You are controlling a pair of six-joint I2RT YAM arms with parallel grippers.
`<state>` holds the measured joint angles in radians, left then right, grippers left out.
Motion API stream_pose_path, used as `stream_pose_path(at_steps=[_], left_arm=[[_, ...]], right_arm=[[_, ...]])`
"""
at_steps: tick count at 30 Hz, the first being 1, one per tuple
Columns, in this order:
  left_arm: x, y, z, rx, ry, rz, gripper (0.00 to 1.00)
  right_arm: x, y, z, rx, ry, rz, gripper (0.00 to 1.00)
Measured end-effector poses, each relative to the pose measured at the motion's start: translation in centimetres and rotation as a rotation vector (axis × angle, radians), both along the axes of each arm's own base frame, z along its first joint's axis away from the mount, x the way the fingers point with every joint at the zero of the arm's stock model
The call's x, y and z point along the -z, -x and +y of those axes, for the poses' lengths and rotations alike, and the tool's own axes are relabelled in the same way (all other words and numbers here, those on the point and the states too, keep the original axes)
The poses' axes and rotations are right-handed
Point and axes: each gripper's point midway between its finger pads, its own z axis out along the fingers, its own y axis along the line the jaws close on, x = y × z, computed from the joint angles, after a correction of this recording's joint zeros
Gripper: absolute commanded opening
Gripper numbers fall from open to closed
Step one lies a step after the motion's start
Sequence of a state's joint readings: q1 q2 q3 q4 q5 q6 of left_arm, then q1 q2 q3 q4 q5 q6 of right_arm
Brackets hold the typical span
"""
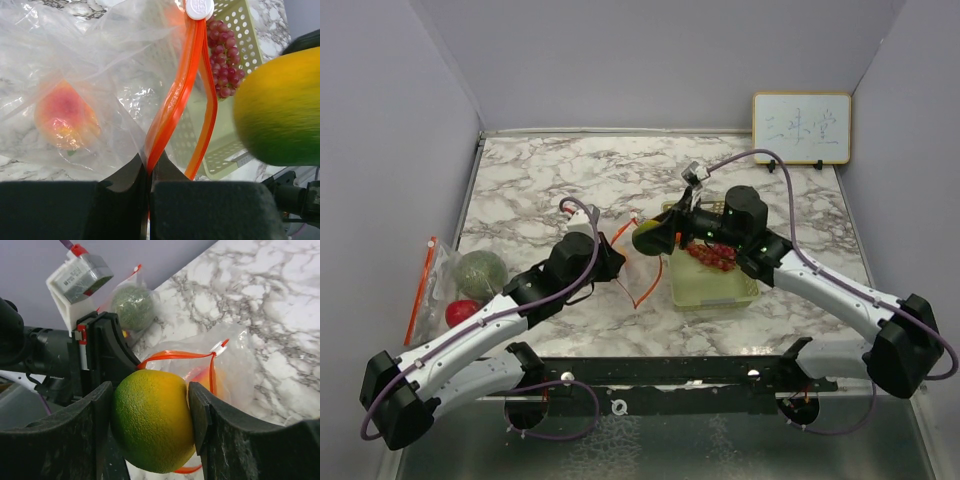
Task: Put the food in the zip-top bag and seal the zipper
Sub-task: Place the fake fruit in the zipper food storage bag.
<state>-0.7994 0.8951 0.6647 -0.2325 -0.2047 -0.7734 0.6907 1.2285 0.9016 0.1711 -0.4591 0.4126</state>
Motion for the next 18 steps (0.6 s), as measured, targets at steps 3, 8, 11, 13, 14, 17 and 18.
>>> stream_pose_path(at_steps=[3,8,11,13,14,17,18], left_arm=[[-0.5,0.1,-0.4,0.016,0.019,0.002,0.00],[-1.9,0.2,-1.4,0.040,0.077,-0.006,0.00],[-2.4,0.3,-1.9,0.053,0.115,0.001,0.00],[-3.0,0.4,-2.5,0.065,0.158,0.003,0.00],[-3.0,0.4,-2.5,0.065,0.158,0.003,0.00],[-3.6,0.4,-3.1,0.079,0.204,-0.006,0.00],[-3.4,0.4,-3.2,0.080,0.211,-0.003,0.00]], right_arm=[[1.6,0.2,1.2,-0.045,-0.009,0.043,0.19],[5.0,-0.3,2.1,-0.046,0.027,0.127,0.28],[6.2,-1.4,1.8,0.027,0.061,0.136,0.52],[6.8,-2.1,1.5,0.098,0.101,0.134,0.72],[7.0,-2.6,1.3,0.137,0.122,0.129,0.80],[6.9,-3.5,0.8,0.203,0.162,0.103,1.00],[6.9,-3.7,0.7,0.214,0.170,0.093,1.00]])
